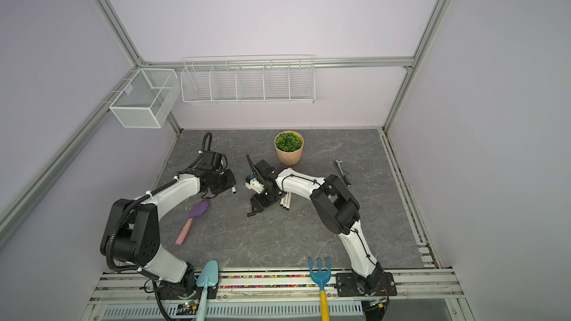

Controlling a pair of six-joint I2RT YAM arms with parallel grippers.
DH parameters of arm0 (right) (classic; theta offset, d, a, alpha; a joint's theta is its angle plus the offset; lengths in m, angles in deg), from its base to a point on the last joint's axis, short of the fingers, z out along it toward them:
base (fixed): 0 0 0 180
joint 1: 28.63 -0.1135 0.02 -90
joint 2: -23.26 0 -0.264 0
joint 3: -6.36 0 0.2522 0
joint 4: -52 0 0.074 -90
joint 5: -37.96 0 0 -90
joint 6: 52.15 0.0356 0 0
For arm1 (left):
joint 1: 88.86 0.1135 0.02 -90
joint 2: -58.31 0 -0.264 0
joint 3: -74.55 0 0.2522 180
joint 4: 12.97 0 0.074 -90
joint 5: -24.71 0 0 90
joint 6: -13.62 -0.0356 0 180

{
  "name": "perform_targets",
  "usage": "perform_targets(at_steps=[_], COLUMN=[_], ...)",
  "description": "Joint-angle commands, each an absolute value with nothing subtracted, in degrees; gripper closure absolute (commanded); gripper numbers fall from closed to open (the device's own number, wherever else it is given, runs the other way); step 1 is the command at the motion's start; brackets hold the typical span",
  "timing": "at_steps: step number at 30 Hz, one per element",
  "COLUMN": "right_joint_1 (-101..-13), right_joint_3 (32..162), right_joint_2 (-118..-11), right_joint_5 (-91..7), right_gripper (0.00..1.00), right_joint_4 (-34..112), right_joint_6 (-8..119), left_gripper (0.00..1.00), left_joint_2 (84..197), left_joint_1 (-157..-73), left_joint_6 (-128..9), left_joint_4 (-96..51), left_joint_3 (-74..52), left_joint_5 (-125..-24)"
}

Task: Insert the pens into the pen caps

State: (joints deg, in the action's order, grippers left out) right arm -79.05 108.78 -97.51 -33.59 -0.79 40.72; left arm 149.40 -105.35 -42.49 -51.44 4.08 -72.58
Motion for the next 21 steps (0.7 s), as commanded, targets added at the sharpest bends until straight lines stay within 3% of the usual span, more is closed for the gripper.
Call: perform_targets(at_steps=[1,10,17,21], right_joint_1=[-82.0,-84.1,-84.1,-84.2], right_joint_3=[104.0,108.1,110.1,106.0], right_joint_2=[-91.3,-99.1,-100.9,-96.7], right_joint_5=[-41.3,-49.1,-48.9,-48.4], right_gripper=[0.36,0.38,0.39,0.39], right_joint_4=[-3.9,-3.6,-2.5,-0.8], right_joint_6=[36.1,37.7,39.0,38.3], left_gripper=[1.00,1.00,1.00,1.00], left_joint_2=[148.0,147.0,150.4,148.5], left_joint_1=[-105.7,-107.2,-112.0,-114.0], left_joint_6=[-42.4,-41.7,-51.4,-55.0], left_joint_4=[-50.8,-47.4,-59.1,-65.3], left_joint_3=[7.6,12.7,10.5,12.8], left_joint_5=[-70.9,-75.4,-79.6,-78.9])
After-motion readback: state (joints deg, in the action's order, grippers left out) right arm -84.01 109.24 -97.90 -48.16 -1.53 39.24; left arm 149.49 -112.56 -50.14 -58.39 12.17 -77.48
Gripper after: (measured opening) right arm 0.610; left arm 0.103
